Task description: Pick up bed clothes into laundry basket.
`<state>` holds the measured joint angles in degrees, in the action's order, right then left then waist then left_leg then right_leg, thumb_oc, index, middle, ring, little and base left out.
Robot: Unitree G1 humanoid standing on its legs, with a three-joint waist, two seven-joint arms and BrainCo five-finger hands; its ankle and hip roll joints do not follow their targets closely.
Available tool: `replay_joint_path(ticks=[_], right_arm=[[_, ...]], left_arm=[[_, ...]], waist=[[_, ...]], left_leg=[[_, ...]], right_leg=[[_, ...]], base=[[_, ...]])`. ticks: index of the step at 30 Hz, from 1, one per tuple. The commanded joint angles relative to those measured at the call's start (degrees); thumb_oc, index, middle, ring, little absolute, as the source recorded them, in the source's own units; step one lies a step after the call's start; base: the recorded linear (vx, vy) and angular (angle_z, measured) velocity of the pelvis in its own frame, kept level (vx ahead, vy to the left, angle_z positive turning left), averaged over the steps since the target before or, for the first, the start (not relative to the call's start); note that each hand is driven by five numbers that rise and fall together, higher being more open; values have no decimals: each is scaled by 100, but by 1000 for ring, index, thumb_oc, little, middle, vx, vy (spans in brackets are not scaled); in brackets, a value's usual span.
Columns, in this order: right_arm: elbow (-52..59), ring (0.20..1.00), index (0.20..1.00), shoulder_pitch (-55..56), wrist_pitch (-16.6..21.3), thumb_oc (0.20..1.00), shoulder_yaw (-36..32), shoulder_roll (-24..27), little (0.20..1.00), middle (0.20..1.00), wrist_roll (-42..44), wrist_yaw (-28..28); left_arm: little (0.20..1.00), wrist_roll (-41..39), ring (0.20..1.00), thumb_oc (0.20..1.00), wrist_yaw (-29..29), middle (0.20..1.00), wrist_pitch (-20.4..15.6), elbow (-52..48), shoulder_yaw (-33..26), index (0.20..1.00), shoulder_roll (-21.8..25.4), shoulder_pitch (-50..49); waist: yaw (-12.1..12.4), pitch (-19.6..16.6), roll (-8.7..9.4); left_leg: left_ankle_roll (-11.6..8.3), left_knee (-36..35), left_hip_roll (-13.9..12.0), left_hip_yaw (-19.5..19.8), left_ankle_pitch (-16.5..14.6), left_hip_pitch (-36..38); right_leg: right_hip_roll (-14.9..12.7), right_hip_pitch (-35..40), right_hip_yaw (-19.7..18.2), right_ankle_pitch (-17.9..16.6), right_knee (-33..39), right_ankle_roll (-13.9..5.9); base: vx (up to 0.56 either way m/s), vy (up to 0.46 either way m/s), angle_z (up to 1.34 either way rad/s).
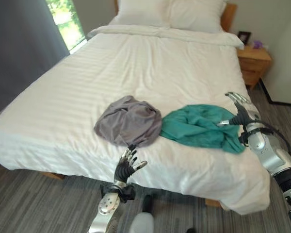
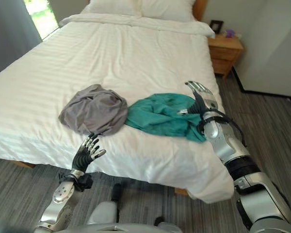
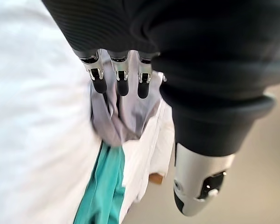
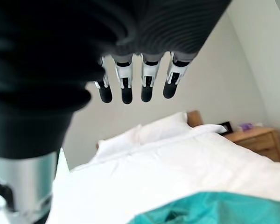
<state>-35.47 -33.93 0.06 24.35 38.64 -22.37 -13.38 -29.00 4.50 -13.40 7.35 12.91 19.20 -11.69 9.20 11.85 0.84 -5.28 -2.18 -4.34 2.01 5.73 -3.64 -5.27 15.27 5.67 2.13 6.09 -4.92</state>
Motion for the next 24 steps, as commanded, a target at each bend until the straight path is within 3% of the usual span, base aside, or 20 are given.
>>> replay_joint_path(ticks=[1, 5, 12, 13, 14, 17, 20, 24], right_arm=[[-1067, 1000, 1000, -802, -137, 1000, 126, -82, 1000, 1000, 281, -194], [-3039, 1000, 1000, -1287, -273, 1000, 459, -348, 1000, 1000, 160, -256], [-4087, 1000, 1000, -1377, -371, 1000, 254, -463, 1000, 1000, 216, -348], [-4160, 871, 871, -1332, -371, 871, 216, -464, 871, 871, 252, -312], [-4229, 200, 200, -1297, -373, 200, 193, -471, 200, 200, 281, -247], [-4143, 200, 200, -1288, -348, 200, 190, -474, 200, 200, 451, -81], [-3549, 200, 200, -1333, -178, 200, 141, -212, 200, 200, 724, -144], [-1305, 200, 200, -912, -6, 200, -312, 678, 200, 200, 881, -251]], left_arm=[[1000, -201, 1000, 1000, -231, 1000, -157, -451, 99, 1000, 271, -68], [1000, -326, 1000, 1000, -382, 1000, -91, -527, 108, 1000, 467, -161], [1000, -313, 1000, 1000, -482, 1000, -125, -557, 96, 1000, 624, -42], [1000, -324, 1000, 1000, -496, 1000, -150, -553, 93, 1000, 618, -10], [1000, -305, 1000, 1000, -497, 1000, -167, -544, 89, 1000, 610, 39], [1000, 29, 1000, 1000, -310, 1000, -288, -446, -11, 1000, 706, 355], [1000, 850, 1000, 1000, 220, 1000, -430, -386, -252, 1000, 1011, 965], [1000, 1990, 1000, 1000, 945, 1000, -338, 70, -564, 1000, 1381, 1964]], waist=[[215, -117, 47], [449, -98, -14], [572, 89, -267], [570, 72, -287], [562, 57, -307], [503, 12, -313], [367, -21, -207], [-40, -132, -15]], left_leg=[[-112, -282, -186, -19, -171, 669], [-111, -282, -131, 20, -168, 594], [-155, -282, -4, 112, -88, 73], [-169, -282, 8, 124, -68, -24], [-180, -282, 20, 116, -75, -71], [-194, -282, 11, 107, -81, -135], [-171, -282, 12, 16, -161, -47], [-94, -282, 3, -222, -374, 186]], right_leg=[[30, -434, 336, 52, -109, -87], [-50, -496, 425, 34, -109, -139], [-186, -974, 603, -42, -109, -265], [-199, -1043, 649, -46, -109, -277], [-214, -1078, 686, -35, -109, -295], [-235, -1099, 722, 17, -109, -343], [-285, -1038, 620, -9, -109, -394], [-396, -1011, 439, -124, -109, -486]], base=[[127, 52, 13], [70, 32, 11], [-41, 39, 13], [-33, 34, 4], [7, 28, 11], [35, 39, 32], [34, 40, 7], [63, 71, -27]])
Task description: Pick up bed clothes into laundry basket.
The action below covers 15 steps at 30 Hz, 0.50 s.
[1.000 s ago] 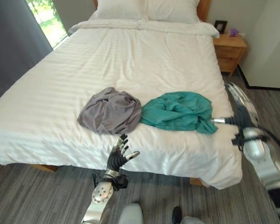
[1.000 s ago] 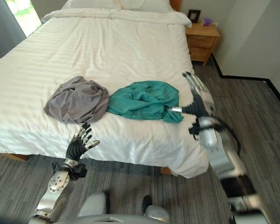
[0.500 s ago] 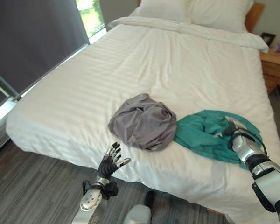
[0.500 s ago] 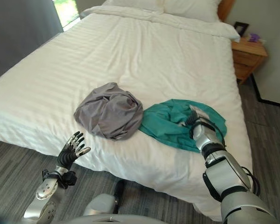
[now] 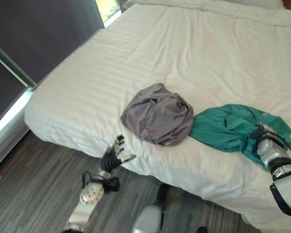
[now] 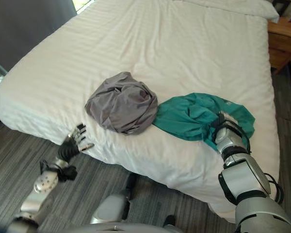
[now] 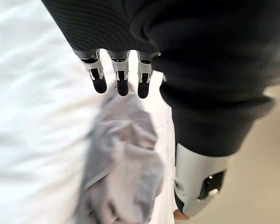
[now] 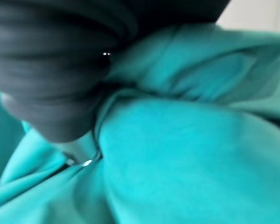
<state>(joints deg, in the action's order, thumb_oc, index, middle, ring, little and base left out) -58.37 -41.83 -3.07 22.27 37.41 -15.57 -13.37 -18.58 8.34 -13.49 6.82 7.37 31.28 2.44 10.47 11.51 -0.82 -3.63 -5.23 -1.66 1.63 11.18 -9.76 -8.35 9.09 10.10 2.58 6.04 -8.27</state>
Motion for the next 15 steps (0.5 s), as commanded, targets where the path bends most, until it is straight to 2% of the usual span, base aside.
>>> replay_joint_path(ticks=[1, 3, 4, 5, 7, 8, 9, 11, 14, 15], right_arm=[[1459, 200, 200, 5, 370, 200, -253, 993, 200, 200, 172, -292], [2430, 200, 200, 420, 378, 200, -805, 1358, 200, 200, 135, -295], [2950, 200, 200, 550, 460, 200, -1133, 1639, 200, 200, 158, -393], [3002, 200, 200, 611, 441, 200, -1201, 1651, 200, 200, 153, -379], [3459, 200, 200, 747, 487, 200, -1587, 1893, 200, 200, 254, -465], [3752, 200, 200, 842, 571, 200, -1872, 2091, 200, 200, 379, -566], [3786, 200, 200, 905, 566, 200, -1938, 2096, 200, 200, 380, -560], [3915, 200, 200, 1038, 640, 200, -2149, 2250, 200, 200, 467, -647], [4270, 200, 200, 1482, 657, 200, -2623, 2572, 200, 200, 428, -631], [4295, 200, 200, 1537, 653, 200, -2675, 2574, 200, 200, 427, -625]], left_arm=[[1000, 1255, 1000, 1000, 713, 1000, -280, 210, -107, 1000, 251, 702], [1000, 1815, 1000, 1000, 953, 1000, -102, 541, -125, 1000, 339, 1071], [1000, 2260, 1000, 1000, 1152, 1000, 84, 851, -115, 1000, 445, 1451], [1000, 2279, 1000, 1000, 1169, 1000, 81, 880, -76, 1000, 438, 1496], [1000, 2620, 1000, 1000, 1264, 1000, 235, 1181, 2, 1000, 532, 1835], [1000, 2907, 1000, 1000, 1368, 1000, 383, 1498, 77, 1000, 622, 2051], [1000, 2918, 1000, 1000, 1382, 1000, 374, 1533, 119, 1000, 615, 2097], [1000, 3241, 1000, 1000, 1458, 1000, 493, 1814, 207, 1000, 692, 2195], [1000, 3956, 1000, 1000, 1484, 1000, 875, 2671, 455, 1000, 706, 2362], [1000, 3967, 1000, 1000, 1496, 1000, 870, 2696, 485, 1000, 693, 2389]], waist=[[-299, -160, 170], [-455, -267, 214], [-655, -369, 253], [-626, -355, 259], [-755, -419, 299], [-922, -475, 324], [-885, -467, 333], [-989, -500, 361], [-1224, -549, 427], [-1202, -548, 431]], left_leg=[[-243, 23, -272, -243, -968, 838], [-198, 23, -271, -341, -1083, 985], [-164, 23, -272, -412, -1167, 1090], [-161, 23, -269, -416, -1173, 1098], [-136, 23, -266, -504, -1248, 1194], [-113, 23, -258, -607, -1314, 1261], [-110, 23, -255, -620, -1320, 1268], [-83, 23, -233, -704, -1379, 1334], [-37, 23, -187, -860, -1480, 1450], [-35, 23, -184, -862, -1483, 1453]], right_leg=[[-112, -407, -46, -197, -104, -167], [-151, -385, -129, -231, -104, -203], [-191, -370, -205, -263, -104, -225], [-194, -364, -208, -259, -104, -229], [-229, -349, -275, -299, -104, -267], [-251, -363, -364, -348, -104, -310], [-254, -364, -376, -348, -104, -314], [-274, -380, -456, -393, -104, -341], [-323, -382, -580, -456, -104, -393], [-326, -380, -582, -455, -104, -396]], base=[[78, 93, -35], [133, 100, -45], [107, 85, -38], [93, 76, -23], [67, 81, -28], [65, 88, -41], [64, 94, -55], [51, 67, -43], [66, 83, -40], [53, 75, -23]])
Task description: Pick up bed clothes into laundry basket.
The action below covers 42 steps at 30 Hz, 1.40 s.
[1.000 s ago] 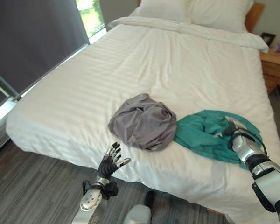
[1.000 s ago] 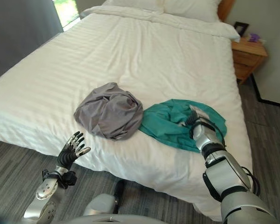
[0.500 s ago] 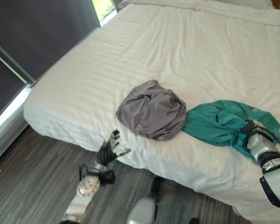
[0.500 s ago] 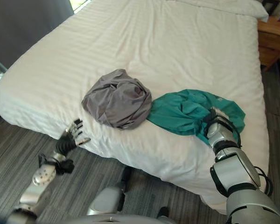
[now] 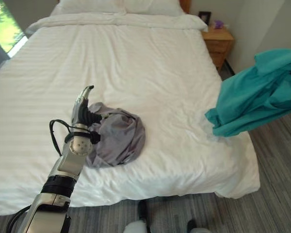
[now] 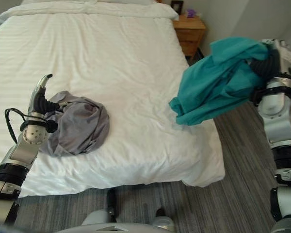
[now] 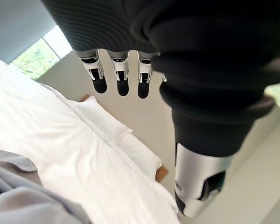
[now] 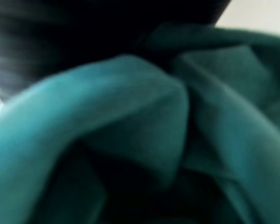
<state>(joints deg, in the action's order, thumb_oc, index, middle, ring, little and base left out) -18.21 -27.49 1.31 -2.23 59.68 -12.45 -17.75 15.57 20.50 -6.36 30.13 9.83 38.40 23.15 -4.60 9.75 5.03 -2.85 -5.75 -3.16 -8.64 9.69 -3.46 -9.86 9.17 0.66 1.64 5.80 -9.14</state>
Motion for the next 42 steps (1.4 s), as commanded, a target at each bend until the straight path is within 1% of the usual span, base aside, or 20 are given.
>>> replay_joint_path(ticks=[1, 5, 8, 9, 10, 12, 15, 16, 18, 19, 20, 21, 22, 24, 25, 26, 27, 32, 39, 42], right_arm=[[352, 200, 200, 213, 220, 200, -327, 405, 200, 200, 124, -184], [780, 200, 200, 557, 227, 200, -594, 454, 200, 200, -23, -141], [1172, 200, 200, 579, 200, 200, -623, 492, 200, 200, -154, -38], [1189, 200, 200, 590, 189, 200, -631, 495, 200, 200, -159, -31], [1240, 200, 200, 608, 173, 200, -626, 497, 200, 200, -210, 18], [1356, 200, 200, 589, 163, 200, -556, 551, 200, 200, -319, 115], [1525, 200, 200, 681, 269, 200, -580, 721, 200, 200, -330, 217], [1641, 200, 200, 870, 358, 200, -782, 799, 200, 200, -239, 262], [1864, 200, 200, 1173, 407, 200, -1036, 844, 200, 200, -127, 249], [1778, 200, 200, 1186, 432, 200, -1082, 823, 200, 200, -93, 170], [1855, 200, 200, 885, 393, 200, -946, 952, 200, 200, -44, 134], [1848, 200, 200, 853, 390, 200, -941, 942, 200, 200, -43, 134], [1801, 200, 200, 576, 352, 200, -910, 934, 200, 200, -19, 103], [2051, 200, 200, 898, 349, 200, -1086, 835, 200, 200, -194, 221], [2121, 200, 200, 912, 340, 200, -1069, 832, 200, 200, -204, 243], [2041, 200, 200, 938, 367, 200, -1140, 638, 200, 200, -258, 364], [1990, 200, 200, 718, 393, 200, -994, 634, 200, 200, -236, 365], [1971, 200, 200, 172, 412, 200, -616, 459, 200, 200, -199, 386], [2022, 200, 200, -204, 406, 200, -305, 238, 200, 200, 68, 436], [2084, 200, 200, -347, 378, 200, -87, 324, 200, 200, 62, 519]], left_arm=[[1000, 694, 1000, 1000, 262, 1000, 256, 543, 289, 1000, -24, 345], [1000, 1866, 1000, 1000, -51, 1000, 892, 2766, 1301, 1000, -135, 1097], [1000, 2373, 1000, 1000, -617, 1000, 1005, 3851, 1710, 1000, -335, 1279], [893, 2382, 893, 893, -619, 893, 995, 3874, 1708, 893, -348, 1290], [576, 2424, 576, 576, -725, 576, 996, 4034, 1694, 576, -406, 1206], [203, 2604, 203, 203, -921, 203, 931, 4139, 1761, 203, -480, 1031], [200, 2829, 200, 200, -1009, 200, 780, 3996, 1918, 200, -411, 924], [200, 2889, 200, 200, -1137, 200, 389, 3635, 1878, 200, 35, 970], [200, 2724, 200, 200, -1038, 200, 530, 3066, 2007, 200, 378, 1253], [200, 2597, 200, 200, -960, 200, 532, 2796, 2069, 200, 593, 1501], [200, 2268, 200, 200, -785, 200, 602, 2209, 2121, 200, 1227, 2227], [200, 2255, 200, 200, -801, 200, 611, 2191, 2122, 200, 1254, 2245], [200, 1793, 200, 200, -423, 200, 367, 675, 2122, 200, 2212, 3016], [200, 1791, 200, 200, -361, 200, 332, -1012, 613, 200, 2790, 1463], [200, 1810, 200, 200, -407, 200, 348, -1186, 328, 200, 2809, 1149], [200, 1711, 200, 200, -36, 200, 116, -2036, -395, 200, 2424, 722], [200, 1553, 200, 200, 21, 200, 65, -2418, -584, 200, 2241, 679], [200, 1174, 200, 200, -7, 200, -129, -3141, -561, 200, 1795, 892], [200, 625, 200, 200, -89, 200, -302, -3258, -137, 200, 979, 1149], [200, -119, 200, 200, -233, 200, -374, -3069, 37, 200, 437, 1218]], waist=[[238, -376, -147], [-68, -348, -155], [-198, -264, -129], [-186, -269, -135], [-204, -256, -132], [-238, -240, -126], [-237, -234, -154], [-242, -215, -160], [-239, -172, -194], [-149, -111, -229], [60, -76, -380], [44, -58, -360], [348, -28, -365], [591, -58, -350], [564, -75, -372], [726, -233, -295], [777, -310, -324], [950, -441, -364], [951, -527, -440], [849, -496, -567]], left_leg=[[-105, 75, -21, 138, -1353, 838], [-43, 75, 29, -60, -1405, 827], [-6, 75, 36, -245, -1436, 819], [-5, 75, 37, -259, -1440, 820], [7, 75, 32, -334, -1456, 832], [18, 75, 17, -487, -1484, 887], [27, 75, 51, -606, -1519, 994], [22, 75, 71, -599, -1511, 1007], [4, 75, 35, -623, -1466, 1009], [-13, 75, -18, -688, -1429, 1003], [-29, 75, -186, -991, -1366, 971], [-28, 75, -181, -984, -1326, 948], [9, 75, -298, -1353, -1275, 988], [31, 84, -367, -1500, -1240, 1024], [31, 82, -361, -1531, -1243, 1038], [40, 95, -372, -1548, -1327, 1056], [36, 105, -399, -1672, -1293, 1027], [-9, 135, -533, -2084, -1039, 885], [-286, 152, -901, -2468, -597, 868], [-524, 167, -1260, -2589, -292, 912]], right_leg=[[-189, -396, 338, -374, -80, -315], [-220, -597, 160, -517, -80, -429], [-222, -755, 14, -609, -102, -495], [-221, -762, 0, -611, -103, -497], [-222, -801, -32, -639, -108, -518], [-236, -846, -68, -704, -121, -542], [-282, -810, -30, -735, -126, -556], [-318, -788, 32, -844, -150, -566], [-371, -820, 283, -945, -290, -586], [-440, -906, 679, -1004, -529, -586], [-622, -937, 1802, -740, -928, -489], [-630, -957, 1813, -755, -940, -478], [-758, -851, 2644, -542, -1200, -372], [-803, -770, 2838, -465, -1464, -307], [-812, -791, 2802, -452, -1492, -307], [-922, -573, 2798, -486, -1641, -429], [-1082, -392, 2888, -601, -1698, -496], [-1361, 79, 3301, -885, -1741, -573], [-916, 342, 3275, -527, -968, -523], [-526, 357, 3181, -148, -481, -333]], base=[[33, 58, -21], [7, 110, -13], [-11, 79, -34], [-20, 72, -42], [-3, 44, -35], [17, 82, -43], [23, 61, -38], [7, 17, -19], [-61, -35, 2], [-208, -4, 1], [-195, 1, -24], [-247, 55, -86], [-184, 3, -124], [-136, -20, -132], [-31, -90, -102], [-86, -132, -62], [-123, -148, -60], [-162, -113, -59], [-100, -183, -52], [-96, -290, -47]])
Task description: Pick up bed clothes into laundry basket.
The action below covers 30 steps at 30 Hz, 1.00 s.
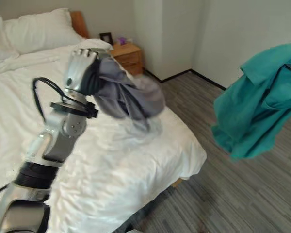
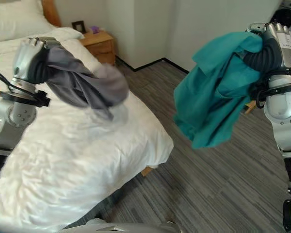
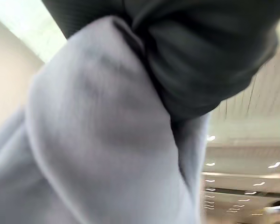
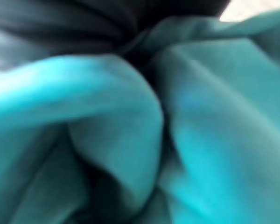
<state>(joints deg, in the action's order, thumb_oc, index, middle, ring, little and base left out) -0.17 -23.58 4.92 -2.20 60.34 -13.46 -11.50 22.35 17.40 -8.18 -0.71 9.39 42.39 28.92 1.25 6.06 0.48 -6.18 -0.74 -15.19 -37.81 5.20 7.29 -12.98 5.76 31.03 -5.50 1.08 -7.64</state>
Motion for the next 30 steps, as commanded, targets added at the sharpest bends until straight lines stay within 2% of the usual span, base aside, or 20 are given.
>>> replay_joint_path(ticks=[1, 2, 3, 4, 5, 6, 7, 9, 10, 11, 14, 17, 19, 21, 23, 24, 25, 26, 28, 30], right_arm=[[273, 200, 200, -760, 15, 200, -67, 269, 200, 200, 164, -107], [274, 200, 200, -910, -7, 200, 121, 309, 200, 200, 199, -55], [218, 200, 200, -1042, -17, 200, 250, 361, 200, 200, 212, -60], [218, 200, 200, -1172, 3, 200, 444, 310, 200, 200, 360, -24], [239, 200, 200, -1227, -2, 200, 514, 316, 200, 200, 392, -22], [309, 200, 200, -1240, -26, 200, 549, 292, 200, 200, 349, -4], [388, 200, 200, -1157, -24, 200, 579, 265, 200, 200, 247, 31], [432, 200, 200, -1053, -75, 200, 609, 287, 200, 200, -57, 70], [442, 200, 200, -1032, -79, 200, 588, 283, 200, 200, -66, 70], [447, 200, 200, -941, -56, 200, 647, 142, 200, 200, -182, 37], [450, 200, 200, -696, -67, 200, 543, -211, 200, 200, -30, -68], [381, 200, 200, -538, -111, 200, 532, -574, 200, 200, -80, -115], [351, 200, 200, -477, -106, 200, 607, -809, 200, 200, -156, -144], [178, 200, 200, -357, -112, 200, 708, -1004, 200, 200, -176, -112], [109, 200, 200, -78, -120, 200, 688, -1204, 200, 200, -292, -118], [68, 200, 200, -34, -135, 200, 696, -1258, 200, 200, -370, -115], [-18, 200, 200, 38, -155, 200, 698, -1335, 200, 200, -498, -122], [-54, 200, 200, 55, -202, 200, 674, -1344, 200, 200, -552, -75], [-201, 200, 200, 21, -250, 200, 655, -1334, 200, 200, -567, -99], [-287, 200, 200, -36, -261, 200, 624, -1334, 200, 200, -537, -127]], left_arm=[[200, -807, 200, 200, 73, 200, -196, 24, 73, 200, 31, 644], [200, -1296, 200, 200, 19, 200, -202, 154, 190, 200, -278, 646], [200, -1377, 200, 200, 7, 200, -228, 223, 168, 200, -299, 683], [200, -1789, 200, 200, 50, 200, -217, 313, 210, 200, -575, 749], [200, -1968, 200, 200, 48, 200, -245, 352, 200, 200, -645, 807], [200, -2102, 200, 200, 79, 200, -280, 372, 231, 200, -707, 872], [200, -2222, 200, 200, 146, 200, -300, 391, 260, 200, -799, 893], [200, -2299, 200, 200, 111, 200, -306, 327, 293, 200, -921, 800], [200, -2299, 200, 200, 107, 200, -299, 315, 297, 200, -920, 800], [200, -2245, 200, 200, 80, 200, -277, 167, 369, 200, -1051, 668], [200, -2218, 200, 200, 41, 200, -232, 29, 410, 200, -1270, 482], [200, -2260, 200, 200, -1, 200, -216, -96, 383, 200, -1354, 221], [200, -2299, 200, 200, 15, 200, -214, -260, 309, 200, -1333, -39], [200, -2382, 200, 200, -22, 200, -186, -331, 277, 200, -1380, -293], [200, -2345, 200, 200, -65, 200, -147, -432, 342, 200, -1376, -488], [200, -2363, 200, 200, -67, 200, -127, -395, 354, 200, -1366, -551], [200, -2404, 200, 200, -62, 200, -92, -315, 384, 200, -1407, -584], [200, -2438, 200, 200, -48, 200, -54, -285, 429, 200, -1447, -575], [200, -2376, 200, 200, -61, 200, 22, -194, 615, 200, -1487, -485], [200, -2319, 200, 200, -83, 200, 29, -93, 689, 200, -1555, -369]], waist=[[274, -123, -133], [227, -71, -122], [247, -62, -197], [207, 18, -194], [168, 98, -223], [188, 213, -208], [256, 299, -177], [427, 393, -42], [429, 383, -31], [479, 449, 30], [497, 482, -15], [659, 508, -139], [927, 500, -146], [1047, 346, -145], [1066, 249, 113], [1054, 232, 194], [1009, 256, 214], [941, 242, 183], [668, 315, -42], [428, 388, -218]], left_leg=[[-205, -335, -78, 316, 167, -155], [-299, -312, -184, 393, 283, -155], [-351, -317, -242, 365, 326, -134], [-417, -205, -312, 576, 336, -145], [-445, 53, -420, 716, 282, -204], [-358, 415, -475, 944, 335, -384], [-284, 642, -340, 1528, 236, -534], [-99, 828, 209, 2635, -165, -756], [-74, 870, 223, 2638, -167, -802], [57, 936, 730, 3089, -548, -906], [221, 1086, 1189, 2939, -475, -1385], [372, 1009, 1728, 2854, -244, -2017], [383, 831, 1838, 2771, -22, -2301], [677, 430, 1925, 2885, -104, -1982], [878, 185, 2017, 2796, -98, -1715], [938, 119, 2049, 2731, -143, -1603], [995, 52, 2013, 2666, -183, -1425], [1016, -35, 1957, 2696, -274, -1248], [1003, -313, 1687, 2796, -305, -792], [958, -424, 1573, 2880, -430, -527]], right_leg=[[-192, 701, 132, 562, 6, -469], [-57, 678, 14, 629, 141, -432], [7, 688, -20, 631, 185, -389], [176, 666, -196, 718, 322, -319], [286, 667, -317, 832, 336, -239], [359, 613, -360, 808, 337, -145], [415, 613, -527, 868, 338, -80], [515, 617, -1007, 934, 347, 14], [498, 595, -1001, 910, 351, 8], [599, 642, -1420, 999, 354, 54], [701, 660, -1727, 1052, 392, 123], [1115, 873, -2214, 1230, 392, 243], [1273, 1148, -2622, 1445, 392, 337], [1345, 1240, -2714, 1551, 258, 359], [1257, 1179, -2651, 1374, -426, 189], [1242, 1030, -2628, 1172, -885, -53], [1164, 747, -2526, 787, -1588, -487], [1058, 528, -2425, 516, -2117, -736], [1106, -70, -2288, 178, -3283, -736], [798, -624, -2076, 332, -3728, -736]], base=[[-37, -162, -57], [-38, -167, -69], [-18, -336, -57], [40, -306, -62], [16, -371, -43], [53, -295, -54], [99, -307, -64], [173, -268, -124], [227, -288, -150], [191, -225, -168], [220, -181, -144], [307, -170, -165], [406, -110, -65], [424, -54, -88], [396, -59, -110], [300, -67, -74], [333, -46, -10], [380, -72, 0], [385, -4, -29], [406, 51, -1]])
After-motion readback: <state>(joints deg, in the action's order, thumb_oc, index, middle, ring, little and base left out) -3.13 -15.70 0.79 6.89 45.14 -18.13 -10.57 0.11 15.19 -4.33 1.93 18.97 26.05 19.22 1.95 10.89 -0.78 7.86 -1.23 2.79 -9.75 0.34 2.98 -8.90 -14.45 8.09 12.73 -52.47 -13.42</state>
